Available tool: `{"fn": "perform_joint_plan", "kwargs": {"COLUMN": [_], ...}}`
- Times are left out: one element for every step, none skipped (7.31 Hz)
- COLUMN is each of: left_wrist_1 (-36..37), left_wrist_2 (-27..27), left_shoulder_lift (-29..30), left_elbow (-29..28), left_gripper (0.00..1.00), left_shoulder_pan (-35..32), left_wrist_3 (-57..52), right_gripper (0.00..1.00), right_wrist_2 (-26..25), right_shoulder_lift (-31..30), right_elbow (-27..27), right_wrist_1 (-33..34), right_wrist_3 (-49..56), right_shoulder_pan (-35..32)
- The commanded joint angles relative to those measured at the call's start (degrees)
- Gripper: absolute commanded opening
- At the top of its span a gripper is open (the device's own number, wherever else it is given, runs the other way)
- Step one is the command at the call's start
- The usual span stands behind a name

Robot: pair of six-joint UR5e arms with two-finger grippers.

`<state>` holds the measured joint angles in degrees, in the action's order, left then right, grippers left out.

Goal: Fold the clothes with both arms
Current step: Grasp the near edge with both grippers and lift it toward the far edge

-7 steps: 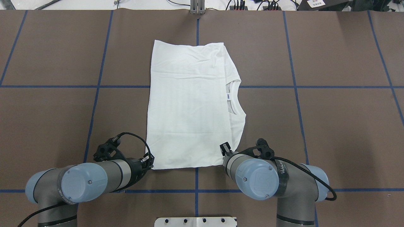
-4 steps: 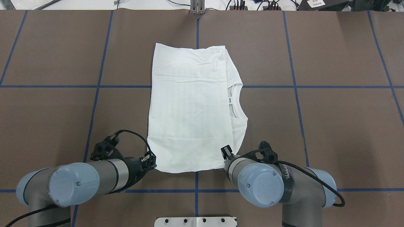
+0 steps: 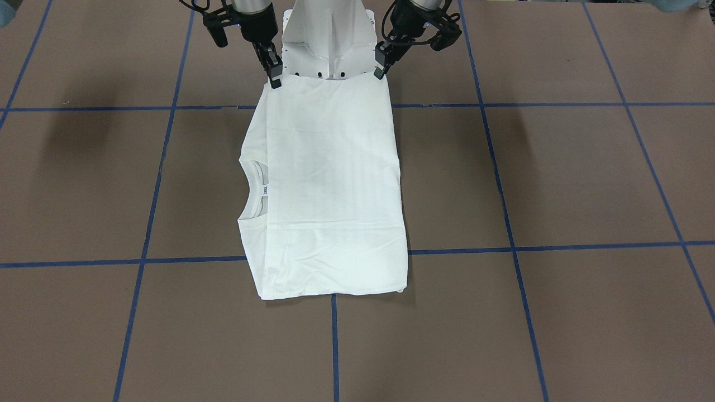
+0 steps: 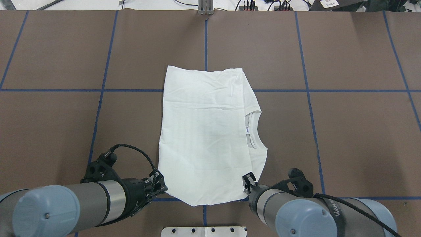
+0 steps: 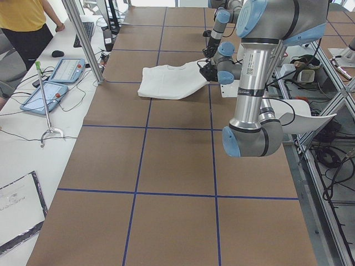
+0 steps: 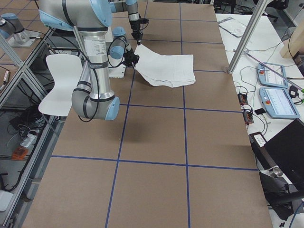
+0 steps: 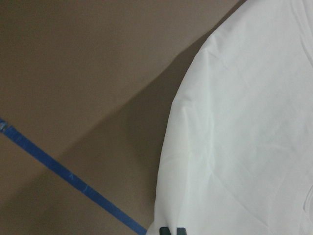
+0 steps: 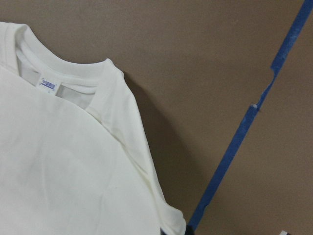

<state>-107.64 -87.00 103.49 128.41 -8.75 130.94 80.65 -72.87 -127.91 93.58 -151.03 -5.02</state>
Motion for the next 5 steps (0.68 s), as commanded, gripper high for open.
{"fn": "perform_joint_plan", "kwargs": {"left_wrist_1": [1.0, 1.1, 1.9, 1.9, 1.5], "left_wrist_2": [-0.8, -2.2, -3.3, -4.9, -6.9], "left_shoulder_lift": [1.8, 4.8, 7.3, 9.9, 10.8], "left_elbow": [1.6, -0.9, -5.1, -8.8, -11.7], "left_gripper": [0.00, 0.00, 0.00, 0.00, 0.00], "left_shoulder_pan": [-2.2, -6.8, -10.3, -13.8, -17.0], "left_wrist_3": [-0.8, -5.4, -9.4, -13.6, -16.3], "right_gripper": [0.00, 0.00, 0.00, 0.00, 0.00], "right_wrist_2": [2.4, 5.6, 6.5, 10.1, 13.1], "right_shoulder_lift": [2.1, 3.1, 6.5, 8.7, 11.4], "right_elbow": [-1.6, 0.4, 2.8, 7.5, 11.2], "right_wrist_1": [2.5, 2.2, 2.4, 1.8, 1.8], "right_wrist_3": [1.2, 4.4, 9.2, 11.8, 16.2], "right_shoulder_pan": [-5.5, -9.4, -12.9, -17.3, -20.7]}}
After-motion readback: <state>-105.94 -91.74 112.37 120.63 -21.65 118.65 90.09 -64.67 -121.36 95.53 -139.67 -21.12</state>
